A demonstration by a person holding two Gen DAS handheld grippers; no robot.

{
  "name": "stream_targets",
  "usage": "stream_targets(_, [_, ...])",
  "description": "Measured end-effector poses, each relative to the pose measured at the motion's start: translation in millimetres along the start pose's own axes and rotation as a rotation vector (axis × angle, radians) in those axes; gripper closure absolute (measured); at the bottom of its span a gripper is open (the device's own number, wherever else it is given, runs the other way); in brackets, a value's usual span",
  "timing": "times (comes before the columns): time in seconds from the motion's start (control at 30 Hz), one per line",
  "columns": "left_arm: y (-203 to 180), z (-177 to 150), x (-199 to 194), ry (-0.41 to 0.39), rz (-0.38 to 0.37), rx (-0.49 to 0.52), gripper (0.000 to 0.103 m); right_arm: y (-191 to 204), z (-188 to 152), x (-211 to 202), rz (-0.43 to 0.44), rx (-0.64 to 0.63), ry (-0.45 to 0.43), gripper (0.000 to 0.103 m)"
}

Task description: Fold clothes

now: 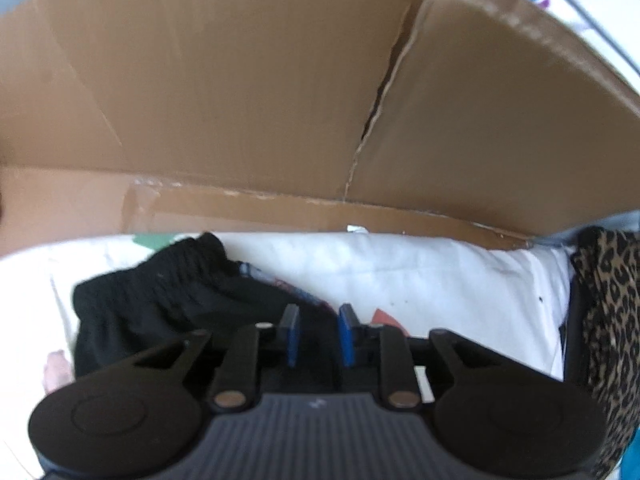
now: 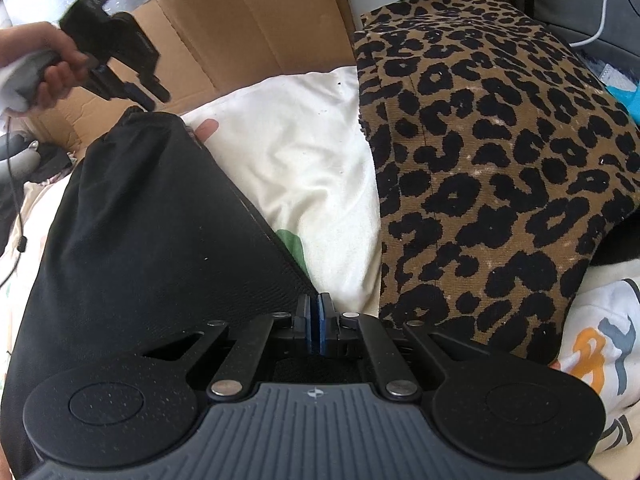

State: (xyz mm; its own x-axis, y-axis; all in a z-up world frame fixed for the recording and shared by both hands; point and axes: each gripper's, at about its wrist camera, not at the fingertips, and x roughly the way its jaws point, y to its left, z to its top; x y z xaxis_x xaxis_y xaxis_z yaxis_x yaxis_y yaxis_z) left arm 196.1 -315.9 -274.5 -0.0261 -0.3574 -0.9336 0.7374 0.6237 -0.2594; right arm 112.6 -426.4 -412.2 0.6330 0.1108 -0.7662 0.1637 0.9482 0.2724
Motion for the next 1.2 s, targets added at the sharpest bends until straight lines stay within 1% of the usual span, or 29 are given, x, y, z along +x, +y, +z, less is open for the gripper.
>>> stream_targets(0.1, [1.2, -3.8, -9.8, 0.002, 0.006, 0.059, 0.08, -0.1, 1.3, -0.3, -0.003, 0.019, 0.0, 0.099])
stream_targets(0.2, [6.7, -11.2, -11.7, 0.012, 0.003, 0.076, 0.08, 1.6, 4.3, -4.4, -0.014, 0.039, -0.015, 0.1])
stream_targets(0.33, [10.4, -23.2, -8.0, 0.027, 0.017, 0.111, 0.08, 5.0, 8.6, -11.4, -0.021, 0.045, -0.038, 0.1])
stream_targets(0.43, [11.8, -31.7, -0.6, 0.045, 0.012, 0.143, 0.08, 10.8, 11.6, -16.4, -0.016, 0.028, -0.059, 0.1])
stream_targets(0.57, [17.5, -39.5, 14.1, 0.068, 0.008, 0.144, 0.08, 23.1, 13.9, -18.9, 0.036, -0.008, -0.075, 0.1])
stream_targets(0.67, [20.2, -39.4, 26.6, 0.072, 0.026, 0.157, 0.08, 30.8, 12.3, -10.5, 0.061, -0.032, -0.049, 0.1])
stream_targets(0.73, [22.2, -36.8, 36.1, 0.073, 0.027, 0.148, 0.08, 34.2, 10.1, -3.9, 0.066, -0.048, -0.025, 0.1])
stream_targets(0.83, [23.1, -33.4, 48.3, 0.068, 0.024, 0.144, 0.08, 33.6, 6.1, 6.2, 0.052, -0.077, 0.01, 0.099])
stream_targets(0.87, [22.7, -32.5, 51.5, 0.065, 0.025, 0.145, 0.08, 32.2, 5.4, 7.8, 0.043, -0.084, 0.017, 0.097])
stream_targets(0.93, [23.1, -30.3, 55.2, 0.06, 0.021, 0.137, 0.08, 28.1, 5.1, 8.9, 0.022, -0.089, 0.025, 0.097])
stream_targets(1.07, [29.9, -23.6, 57.6, 0.048, -0.009, 0.093, 0.08, 19.4, 5.9, 8.1, -0.013, -0.076, 0.038, 0.098])
stream_targets(1.2, [32.9, -17.8, 50.8, 0.059, -0.024, 0.09, 0.08, 20.5, 3.2, 6.8, -0.028, -0.082, 0.035, 0.098])
